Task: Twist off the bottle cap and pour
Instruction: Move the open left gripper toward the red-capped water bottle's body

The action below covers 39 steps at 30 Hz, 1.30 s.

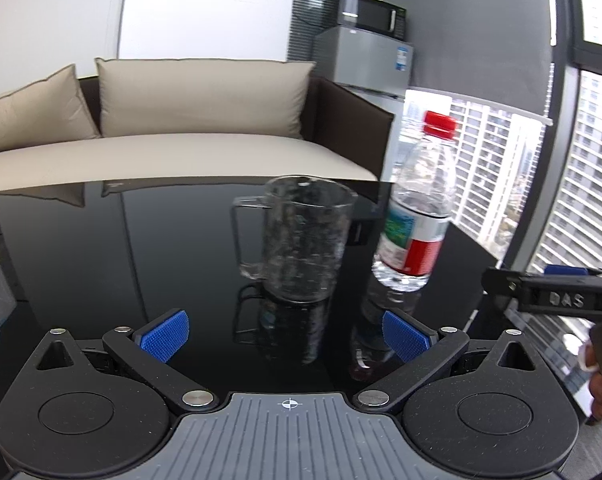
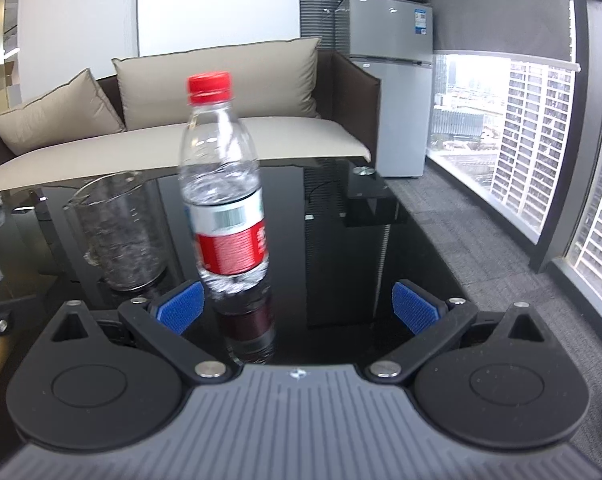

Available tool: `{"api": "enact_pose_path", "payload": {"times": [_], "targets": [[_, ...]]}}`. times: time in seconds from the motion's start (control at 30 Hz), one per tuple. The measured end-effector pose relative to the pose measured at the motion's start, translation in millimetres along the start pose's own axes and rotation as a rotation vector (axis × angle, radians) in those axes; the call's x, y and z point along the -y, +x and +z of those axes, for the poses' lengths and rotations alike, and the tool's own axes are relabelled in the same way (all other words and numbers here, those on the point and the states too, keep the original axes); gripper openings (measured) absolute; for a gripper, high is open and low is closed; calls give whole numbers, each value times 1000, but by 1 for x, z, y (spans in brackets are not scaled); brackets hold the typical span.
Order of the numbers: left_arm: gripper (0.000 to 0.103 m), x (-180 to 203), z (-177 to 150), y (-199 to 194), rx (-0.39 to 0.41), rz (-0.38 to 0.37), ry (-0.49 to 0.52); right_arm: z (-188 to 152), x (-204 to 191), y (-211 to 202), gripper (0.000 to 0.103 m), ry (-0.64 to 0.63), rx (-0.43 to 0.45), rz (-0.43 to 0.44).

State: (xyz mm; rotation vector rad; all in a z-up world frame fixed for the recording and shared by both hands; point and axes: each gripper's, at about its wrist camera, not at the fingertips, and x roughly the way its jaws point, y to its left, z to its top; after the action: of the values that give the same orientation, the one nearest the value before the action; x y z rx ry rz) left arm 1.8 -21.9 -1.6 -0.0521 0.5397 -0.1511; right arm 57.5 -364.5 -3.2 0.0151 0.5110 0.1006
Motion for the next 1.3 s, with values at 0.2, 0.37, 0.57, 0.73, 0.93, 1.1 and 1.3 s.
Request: {"api": "enact_pose_path", "payload": {"times": [0.2, 0.37, 0.57, 0.73, 0.93, 1.1, 1.3], "targets": [[102, 24, 2, 11, 16, -46, 37, 6, 23, 3, 103, 47, 1, -15], [102, 49, 4, 26, 16, -84, 65, 7, 37, 3, 103, 63, 2, -29], [102, 69, 5, 40, 13, -122, 96, 7, 49, 2, 103, 85, -5, -60], [102, 80, 7, 50, 13, -140, 115, 8, 60, 0, 103, 113, 1, -77], [102, 88, 11, 65, 13, -164, 119, 8, 70, -3, 103, 149, 8, -94], [102, 97, 17, 81, 19, -172, 139, 8, 78, -3, 103, 182, -1, -100], [102, 106, 21, 99, 26, -175, 157, 7, 82, -1, 103, 190, -9, -120]]}}
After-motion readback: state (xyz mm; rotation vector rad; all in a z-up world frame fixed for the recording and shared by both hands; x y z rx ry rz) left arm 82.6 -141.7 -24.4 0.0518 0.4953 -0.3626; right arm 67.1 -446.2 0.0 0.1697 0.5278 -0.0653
